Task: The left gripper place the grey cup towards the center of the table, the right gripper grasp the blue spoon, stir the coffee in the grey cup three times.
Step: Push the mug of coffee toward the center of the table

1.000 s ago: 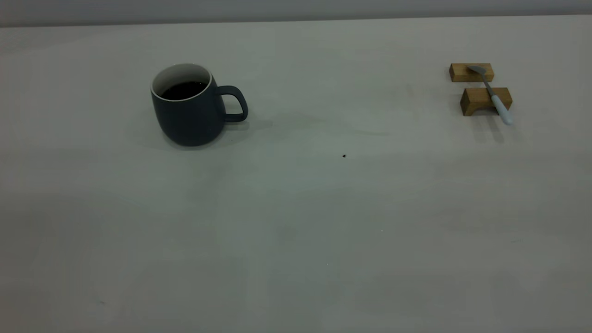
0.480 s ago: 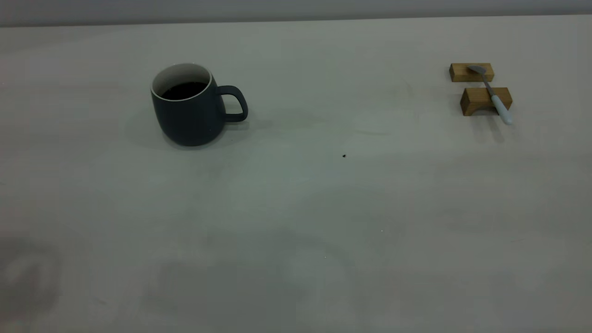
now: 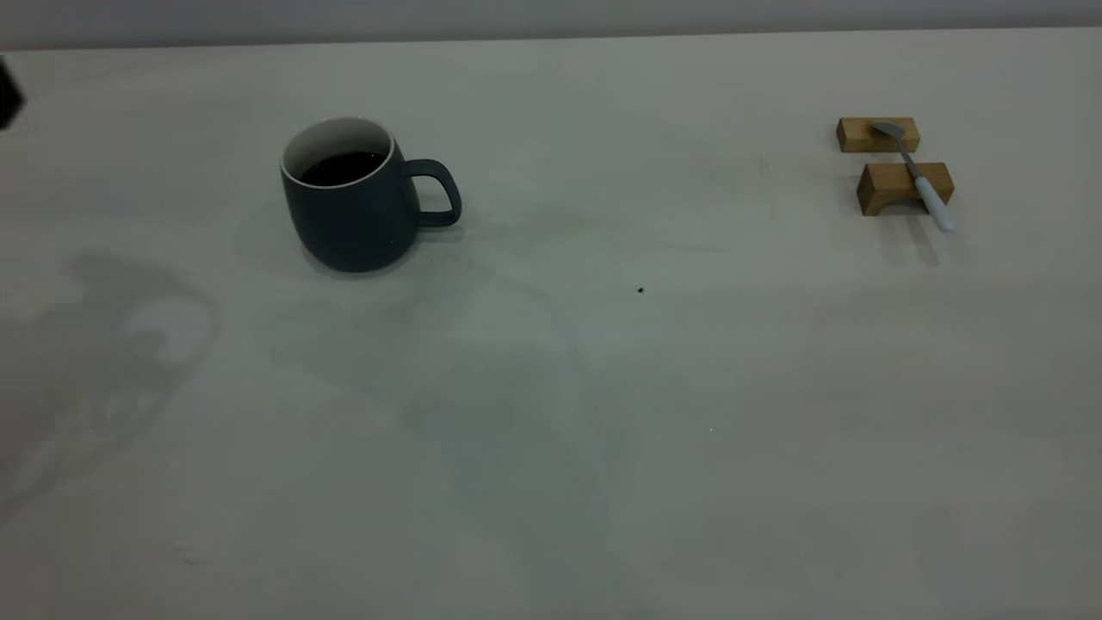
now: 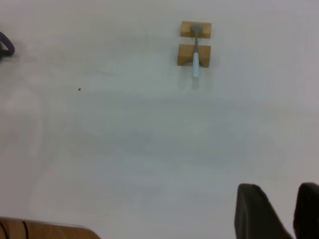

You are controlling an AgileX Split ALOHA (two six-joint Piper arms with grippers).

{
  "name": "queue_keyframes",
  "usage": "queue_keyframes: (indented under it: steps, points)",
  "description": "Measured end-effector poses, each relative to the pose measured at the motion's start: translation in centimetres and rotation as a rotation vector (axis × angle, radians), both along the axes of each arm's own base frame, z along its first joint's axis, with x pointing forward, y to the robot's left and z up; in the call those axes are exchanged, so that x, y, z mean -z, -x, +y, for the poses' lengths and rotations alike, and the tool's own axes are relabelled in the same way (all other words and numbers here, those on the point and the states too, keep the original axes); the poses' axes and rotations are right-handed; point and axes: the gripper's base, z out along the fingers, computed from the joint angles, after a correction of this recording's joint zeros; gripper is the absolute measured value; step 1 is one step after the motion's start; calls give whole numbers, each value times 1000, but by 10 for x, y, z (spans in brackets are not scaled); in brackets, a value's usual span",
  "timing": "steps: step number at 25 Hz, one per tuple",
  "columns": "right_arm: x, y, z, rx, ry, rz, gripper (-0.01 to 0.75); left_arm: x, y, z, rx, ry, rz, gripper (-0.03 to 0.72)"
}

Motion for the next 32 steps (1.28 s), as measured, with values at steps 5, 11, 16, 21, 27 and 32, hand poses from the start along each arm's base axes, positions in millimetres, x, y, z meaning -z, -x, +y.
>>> queue_keyframes:
  steps: [5, 11, 16, 21, 27, 32]
  points:
    - [0, 0, 0, 0, 0, 0, 238, 30, -52, 2, 204, -72, 6, 585]
    - [0, 0, 0, 0, 0, 0, 238, 80, -100, 3, 508, -164, 41, 585]
    - [0, 0, 0, 0, 0, 0, 238, 119, -122, -14, 728, -183, 62, 585]
    - [0, 0, 0, 0, 0, 0, 238, 137, -133, -40, 904, -130, 30, 585]
    - [0, 0, 0, 0, 0, 0, 238, 145, -133, -63, 1053, -55, -5, 585]
    - [0, 0, 0, 0, 0, 0, 238, 146, -131, -80, 1084, -27, -16, 585]
